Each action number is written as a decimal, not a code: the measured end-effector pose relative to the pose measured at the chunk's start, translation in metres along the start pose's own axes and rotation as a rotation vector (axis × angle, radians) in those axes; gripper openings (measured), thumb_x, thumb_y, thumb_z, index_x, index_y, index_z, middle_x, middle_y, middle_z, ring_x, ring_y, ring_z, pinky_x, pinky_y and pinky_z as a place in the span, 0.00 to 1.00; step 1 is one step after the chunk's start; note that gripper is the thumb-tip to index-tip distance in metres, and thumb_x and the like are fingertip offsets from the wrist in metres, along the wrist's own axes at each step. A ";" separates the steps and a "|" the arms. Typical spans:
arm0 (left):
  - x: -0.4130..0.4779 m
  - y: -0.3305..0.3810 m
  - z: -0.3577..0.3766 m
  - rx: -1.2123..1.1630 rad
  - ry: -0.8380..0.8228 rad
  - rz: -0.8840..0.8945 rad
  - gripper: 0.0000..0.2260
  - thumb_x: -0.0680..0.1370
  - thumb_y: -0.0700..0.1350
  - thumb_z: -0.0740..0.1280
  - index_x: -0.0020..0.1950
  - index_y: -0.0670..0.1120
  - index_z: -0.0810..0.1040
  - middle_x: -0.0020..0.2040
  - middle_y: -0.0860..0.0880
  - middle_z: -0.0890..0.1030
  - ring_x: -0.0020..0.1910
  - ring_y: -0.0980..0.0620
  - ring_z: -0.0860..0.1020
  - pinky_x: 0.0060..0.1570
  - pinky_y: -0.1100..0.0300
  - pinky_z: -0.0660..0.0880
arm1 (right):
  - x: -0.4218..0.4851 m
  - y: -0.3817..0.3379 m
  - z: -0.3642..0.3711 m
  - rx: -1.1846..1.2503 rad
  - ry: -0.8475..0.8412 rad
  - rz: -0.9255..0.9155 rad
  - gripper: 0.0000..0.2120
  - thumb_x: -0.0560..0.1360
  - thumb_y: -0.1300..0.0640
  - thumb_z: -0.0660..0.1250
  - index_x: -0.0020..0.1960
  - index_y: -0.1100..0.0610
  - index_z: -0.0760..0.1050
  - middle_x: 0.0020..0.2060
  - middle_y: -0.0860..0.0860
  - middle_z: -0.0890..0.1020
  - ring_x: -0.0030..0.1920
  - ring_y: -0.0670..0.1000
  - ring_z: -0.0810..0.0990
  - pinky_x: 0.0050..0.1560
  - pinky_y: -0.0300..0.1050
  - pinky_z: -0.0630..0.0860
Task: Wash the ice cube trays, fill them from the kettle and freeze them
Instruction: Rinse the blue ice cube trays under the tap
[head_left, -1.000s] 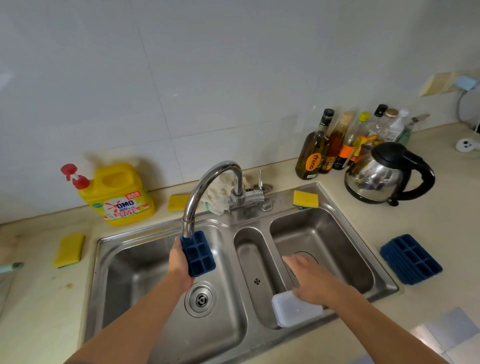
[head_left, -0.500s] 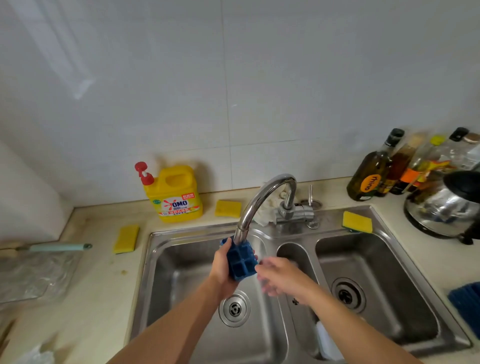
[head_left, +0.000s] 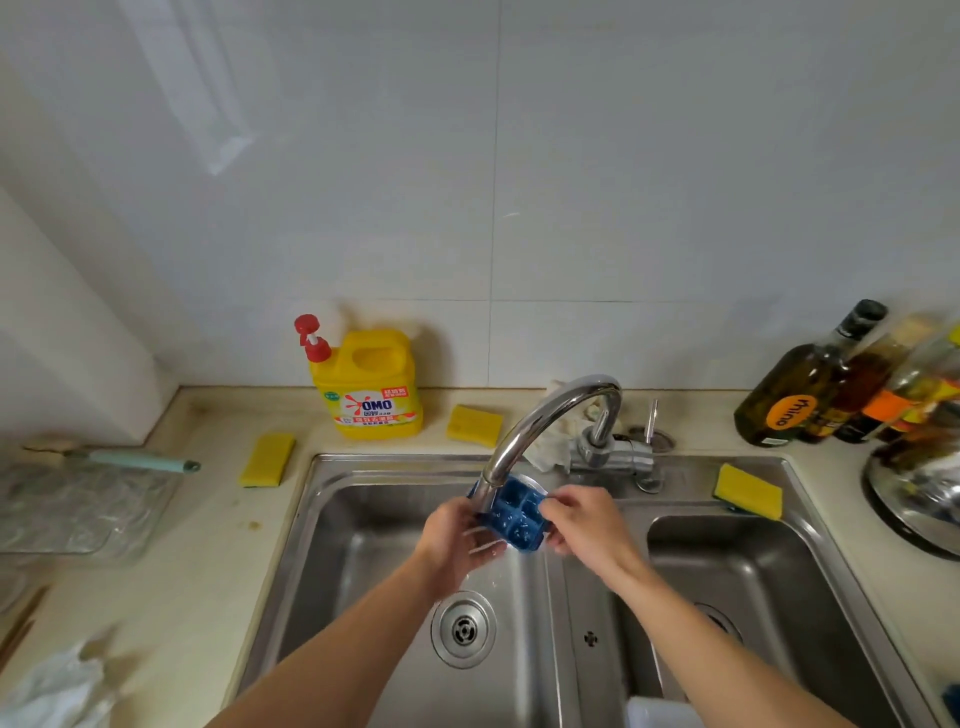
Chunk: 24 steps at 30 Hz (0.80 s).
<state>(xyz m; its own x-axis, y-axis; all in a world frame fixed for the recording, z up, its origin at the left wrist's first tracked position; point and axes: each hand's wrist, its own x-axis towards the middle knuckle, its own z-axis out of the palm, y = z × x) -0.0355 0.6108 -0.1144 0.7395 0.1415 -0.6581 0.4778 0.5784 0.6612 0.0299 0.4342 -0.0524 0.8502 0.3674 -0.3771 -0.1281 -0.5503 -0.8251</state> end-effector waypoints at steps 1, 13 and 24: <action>-0.001 0.001 0.000 0.059 -0.021 -0.001 0.14 0.80 0.39 0.59 0.64 0.41 0.76 0.60 0.35 0.80 0.56 0.38 0.79 0.54 0.47 0.81 | 0.001 -0.002 -0.001 -0.138 -0.019 -0.070 0.10 0.78 0.58 0.66 0.45 0.63 0.82 0.36 0.58 0.84 0.31 0.48 0.79 0.34 0.42 0.73; 0.004 0.000 -0.012 0.210 0.187 0.021 0.11 0.81 0.37 0.57 0.58 0.39 0.78 0.39 0.42 0.83 0.33 0.47 0.80 0.38 0.54 0.81 | 0.008 0.004 0.017 0.151 -0.230 0.177 0.11 0.80 0.58 0.69 0.60 0.50 0.72 0.50 0.58 0.84 0.44 0.60 0.87 0.41 0.49 0.85; -0.013 0.014 -0.018 0.592 0.345 0.228 0.05 0.79 0.38 0.61 0.52 0.42 0.76 0.44 0.42 0.84 0.36 0.49 0.80 0.32 0.61 0.78 | 0.016 0.009 0.079 0.377 -0.112 0.402 0.11 0.80 0.73 0.57 0.52 0.63 0.75 0.36 0.64 0.81 0.27 0.57 0.81 0.30 0.48 0.79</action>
<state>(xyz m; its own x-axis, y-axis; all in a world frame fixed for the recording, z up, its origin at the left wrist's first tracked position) -0.0469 0.6318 -0.1028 0.7063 0.5092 -0.4917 0.5783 -0.0145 0.8157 0.0024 0.4941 -0.0992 0.6401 0.2731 -0.7181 -0.6216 -0.3652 -0.6930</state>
